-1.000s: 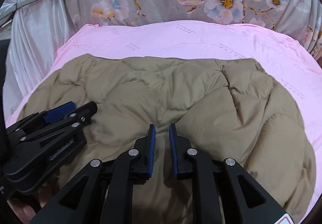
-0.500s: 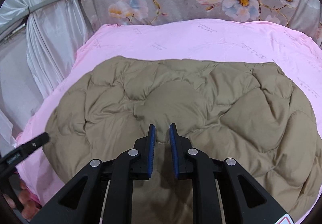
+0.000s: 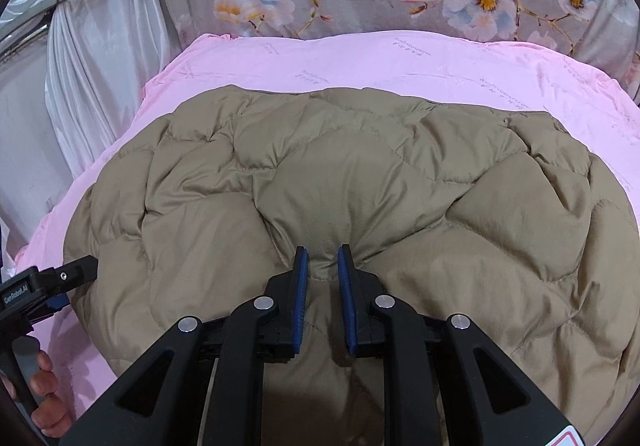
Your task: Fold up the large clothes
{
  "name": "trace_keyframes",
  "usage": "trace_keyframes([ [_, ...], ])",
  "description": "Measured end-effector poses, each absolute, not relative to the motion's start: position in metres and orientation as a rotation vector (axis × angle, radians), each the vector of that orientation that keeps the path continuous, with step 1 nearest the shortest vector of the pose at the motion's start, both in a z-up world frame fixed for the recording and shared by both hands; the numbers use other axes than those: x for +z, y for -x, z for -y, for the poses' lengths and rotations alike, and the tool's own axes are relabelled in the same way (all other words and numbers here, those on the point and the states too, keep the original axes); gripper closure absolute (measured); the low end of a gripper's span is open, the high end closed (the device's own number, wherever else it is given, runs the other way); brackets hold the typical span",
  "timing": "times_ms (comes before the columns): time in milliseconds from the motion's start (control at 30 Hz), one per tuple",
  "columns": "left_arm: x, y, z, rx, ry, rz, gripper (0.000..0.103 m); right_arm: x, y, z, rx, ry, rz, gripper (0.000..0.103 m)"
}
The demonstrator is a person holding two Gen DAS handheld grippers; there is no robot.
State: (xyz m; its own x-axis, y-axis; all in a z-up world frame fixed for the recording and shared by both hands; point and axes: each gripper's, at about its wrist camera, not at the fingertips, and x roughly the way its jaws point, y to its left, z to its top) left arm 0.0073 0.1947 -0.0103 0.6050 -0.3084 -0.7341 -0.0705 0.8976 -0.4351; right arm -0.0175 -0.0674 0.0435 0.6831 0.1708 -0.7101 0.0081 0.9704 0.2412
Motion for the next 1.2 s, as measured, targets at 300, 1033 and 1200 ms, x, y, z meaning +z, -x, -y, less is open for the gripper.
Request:
trace_keyframes([
  [300,-0.011,-0.035,-0.18,-0.143,0.474,-0.906,0.005,0.055,0.028,0.07,0.1,-0.265,-0.87,0.086],
  [1033,0.083,-0.015,-0.137,-0.203,0.252,-0.786,0.084,0.067,0.037,0.072,0.132,-0.272,-0.878,0.087],
  [1200,0.098,-0.009,-0.13,-0.237,0.233,-0.766,0.086,0.06,0.04,0.059,0.163,-0.231,-0.949,0.087],
])
